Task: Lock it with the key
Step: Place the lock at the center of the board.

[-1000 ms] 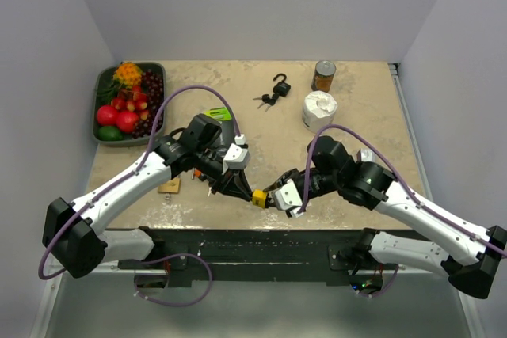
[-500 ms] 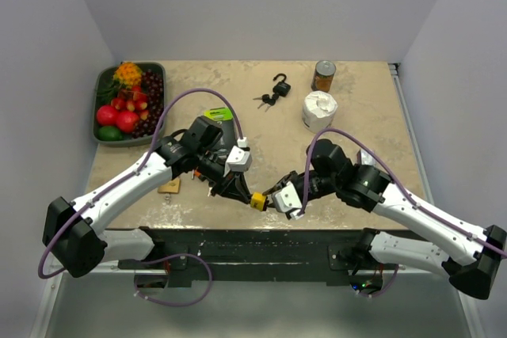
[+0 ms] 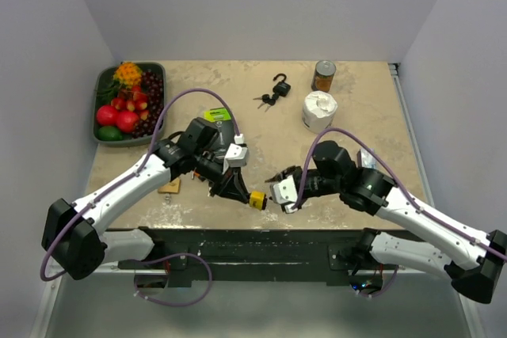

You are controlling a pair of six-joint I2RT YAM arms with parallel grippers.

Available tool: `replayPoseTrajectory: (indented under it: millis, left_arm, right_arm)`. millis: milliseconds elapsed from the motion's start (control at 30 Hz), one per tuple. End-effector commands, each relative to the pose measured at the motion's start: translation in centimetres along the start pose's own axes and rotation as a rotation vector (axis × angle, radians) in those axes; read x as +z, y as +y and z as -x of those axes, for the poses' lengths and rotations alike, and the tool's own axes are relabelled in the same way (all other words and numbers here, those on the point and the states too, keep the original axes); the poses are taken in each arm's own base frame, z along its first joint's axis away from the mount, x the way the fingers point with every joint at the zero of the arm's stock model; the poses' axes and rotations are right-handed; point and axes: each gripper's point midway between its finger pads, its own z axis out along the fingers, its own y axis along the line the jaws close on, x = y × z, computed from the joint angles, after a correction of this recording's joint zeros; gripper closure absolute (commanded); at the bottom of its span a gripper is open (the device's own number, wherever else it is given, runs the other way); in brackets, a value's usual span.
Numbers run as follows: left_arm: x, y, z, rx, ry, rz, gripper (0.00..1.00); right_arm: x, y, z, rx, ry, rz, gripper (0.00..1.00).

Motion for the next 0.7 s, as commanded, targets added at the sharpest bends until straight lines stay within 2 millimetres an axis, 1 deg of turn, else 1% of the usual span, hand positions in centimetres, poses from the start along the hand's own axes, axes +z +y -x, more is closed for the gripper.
replayPoseTrajectory:
  millis: [0, 33, 67, 100, 133, 167, 200, 233, 267, 300, 333, 400, 433, 500, 533, 633, 667]
  left_arm:
    - [-1.9, 0.8, 2.0, -0.051, -0.107, 0.017, 1.0]
    - [-1.9, 1.4, 1.7, -0.12, -0.097, 0.036, 1.0]
    - [-2.0, 2.1, 1.5, -0.146, -0.086, 0.061, 1.0]
    - [-1.9, 2.5, 1.3, -0.181, -0.076, 0.074, 1.0]
    - [-1.7, 2.9, 1.3, -0.281, -0.078, 0.074, 1.0]
    - [-1.7, 3.6, 1.5, -0.324, -0.08, 0.101, 1.0]
    - [-1.6, 4.1, 1.8, -0.35, -0.086, 0.112, 1.0]
    - [-1.4, 4.4, 1.9, -0.44, -0.09, 0.115, 1.0]
    - [-1.4, 5.0, 2.2, -0.473, -0.096, 0.141, 1.0]
    - [-1.4, 5.6, 2.7, -0.492, -0.109, 0.163, 1.0]
    - [-1.3, 6.0, 2.9, -0.562, -0.118, 0.176, 1.0]
    - [-1.4, 6.5, 3.6, -0.588, -0.137, 0.191, 1.0]
    - [-1.3, 6.6, 3.9, -0.627, -0.147, 0.198, 1.0]
    - [-1.4, 6.9, 4.3, -0.651, -0.163, 0.213, 1.0]
    - [-1.4, 7.0, 4.4, -0.683, -0.169, 0.221, 1.0]
    - [-1.3, 7.0, 4.5, -0.705, -0.18, 0.209, 1.0]
    - [-1.3, 7.0, 4.6, -0.701, -0.186, 0.206, 1.0]
  right_arm:
    - [-4.2, -4.6, -0.3, 0.01, 0.096, -0.266, 0.39]
    - [-4.8, -4.2, -1.1, 0.057, 0.128, -0.27, 0.26]
    - [-5.3, -4.3, -1.0, 0.077, 0.138, -0.292, 0.2]
    - [-5.7, -4.3, -1.4, 0.119, 0.161, -0.309, 0.15]
    - [-5.8, -4.5, -1.3, 0.141, 0.16, -0.319, 0.09]
    - [-6.0, -5.0, -1.1, 0.15, 0.17, -0.335, 0.08]
    - [-5.4, -5.0, -1.6, 0.177, 0.191, -0.314, 0.07]
    - [-5.1, -4.9, -1.9, 0.205, 0.209, -0.297, 0.05]
    - [-4.8, -5.4, -1.7, 0.213, 0.214, -0.292, 0.04]
    - [-4.0, -5.6, -2.4, 0.233, 0.235, -0.272, 0.03]
    - [-3.4, -5.8, -2.5, 0.228, 0.24, -0.263, 0.04]
    - [-2.8, -6.4, -2.0, 0.201, 0.229, -0.262, 0.05]
    - [-2.2, -6.3, -2.2, 0.199, 0.233, -0.244, 0.06]
    - [-1.5, -6.2, -2.0, 0.184, 0.233, -0.221, 0.08]
    - [-0.8, -6.0, -2.0, 0.181, 0.235, -0.203, 0.1]
    - [0.3, -5.6, -1.4, 0.151, 0.216, -0.175, 0.12]
    - [0.7, -5.4, -1.6, 0.144, 0.222, -0.173, 0.12]
